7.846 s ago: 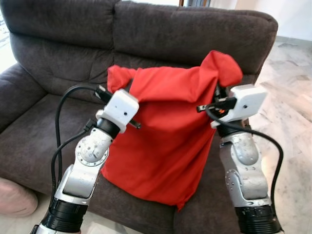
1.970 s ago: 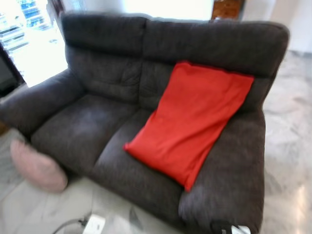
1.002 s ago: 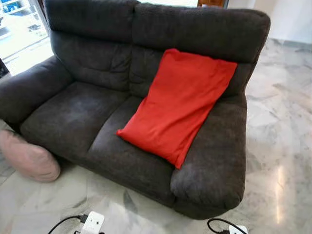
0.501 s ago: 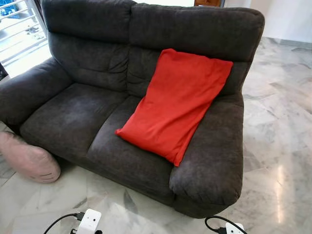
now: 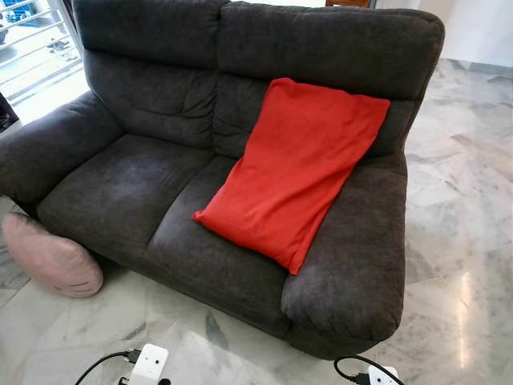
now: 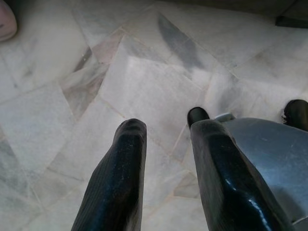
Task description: Move the pillow to the sofa from floor
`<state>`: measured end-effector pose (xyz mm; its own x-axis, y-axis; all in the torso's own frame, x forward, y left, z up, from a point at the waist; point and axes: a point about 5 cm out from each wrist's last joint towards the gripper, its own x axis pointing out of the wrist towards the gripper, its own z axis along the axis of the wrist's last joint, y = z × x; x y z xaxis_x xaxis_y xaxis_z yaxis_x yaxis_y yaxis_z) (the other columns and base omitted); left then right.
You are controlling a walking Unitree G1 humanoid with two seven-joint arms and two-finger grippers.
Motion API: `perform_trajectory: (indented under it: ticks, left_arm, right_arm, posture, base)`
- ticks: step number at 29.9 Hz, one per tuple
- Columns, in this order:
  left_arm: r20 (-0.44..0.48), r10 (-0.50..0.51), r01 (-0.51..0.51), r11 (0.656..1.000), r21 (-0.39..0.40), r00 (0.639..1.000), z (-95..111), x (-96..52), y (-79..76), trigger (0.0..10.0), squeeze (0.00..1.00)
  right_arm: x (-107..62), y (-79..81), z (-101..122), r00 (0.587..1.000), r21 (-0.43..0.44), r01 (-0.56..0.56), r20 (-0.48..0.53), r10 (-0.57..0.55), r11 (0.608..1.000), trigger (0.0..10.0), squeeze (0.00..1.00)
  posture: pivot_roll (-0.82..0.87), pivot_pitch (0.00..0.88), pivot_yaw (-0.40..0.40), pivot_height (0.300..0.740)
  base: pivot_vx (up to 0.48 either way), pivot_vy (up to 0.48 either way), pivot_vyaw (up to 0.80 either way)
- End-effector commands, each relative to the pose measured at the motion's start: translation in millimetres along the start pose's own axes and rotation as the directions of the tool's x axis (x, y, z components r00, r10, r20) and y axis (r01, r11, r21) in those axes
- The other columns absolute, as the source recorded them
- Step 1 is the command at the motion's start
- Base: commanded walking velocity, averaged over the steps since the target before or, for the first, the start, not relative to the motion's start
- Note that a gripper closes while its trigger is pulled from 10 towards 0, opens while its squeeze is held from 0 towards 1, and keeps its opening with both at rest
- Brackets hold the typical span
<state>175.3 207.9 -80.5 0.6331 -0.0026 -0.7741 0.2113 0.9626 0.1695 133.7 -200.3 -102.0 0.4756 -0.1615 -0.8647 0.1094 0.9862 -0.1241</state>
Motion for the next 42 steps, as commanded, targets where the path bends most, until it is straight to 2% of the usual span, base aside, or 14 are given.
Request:
perform_trajectory:
  ticks: [1,6,13,18,31,42]
  left_arm:
    - [-0.044,0.017,-0.018,1.0,-0.012,0.999,-9.6,-2.5,4.3,10.0,0.0]
    - [-0.048,0.018,-0.018,1.0,-0.015,0.999,-10.8,-2.8,4.1,10.0,0.0]
    - [-0.062,0.013,-0.014,1.0,-0.017,0.998,-14.2,-3.5,1.4,10.0,0.0]
    - [-0.085,0.012,-0.014,1.0,-0.018,0.996,-20.2,-5.1,0.4,10.0,0.0]
    - [-0.086,0.006,-0.009,1.0,-0.026,0.996,-17.0,-2.9,-8.0,10.0,0.0]
    - [-0.088,0.01,-0.013,0.999,-0.032,0.996,-16.4,-2.6,-7.4,10.0,0.0]
  right_arm:
    - [-0.5,6.7,-2.5,1.0,-0.003,-0.014,-0.007,0.014,1.0,10.0,0.0]
    - [-0.4,6.9,-1.7,1.0,-0.009,-0.016,-0.004,0.016,1.0,10.0,0.0]
    - [-1.0,-5.0,-6.1,1.0,-0.022,0.006,-0.019,-0.007,1.0,10.0,0.0]
    - [-1.2,-6.7,-6.9,1.0,-0.02,0.009,-0.021,-0.009,1.0,10.0,0.0]
    - [-0.6,-4.3,-4.3,1.0,-0.02,0.007,-0.018,-0.008,1.0,10.0,0.0]
    - [0.2,0.9,-0.4,1.0,-0.026,0.003,-0.013,-0.003,1.0,10.0,0.0]
  posture:
    - [0.04,0.053,0.029,0.74]
    - [0.04,0.047,0.027,0.74]
    - [0.04,0.045,0.025,0.74]
    - [0.04,0.041,0.025,0.74]
    - [0.04,0.058,0.024,0.74]
    - [0.04,0.07,0.023,0.74]
  base:
    - [0.0,0.27,0.0]
    - [0.0,0.267,0.0]
    - [0.0,0.27,0.0]
    - [0.0,0.269,0.0]
    - [0.0,0.358,0.0]
    - [0.0,0.375,0.0]
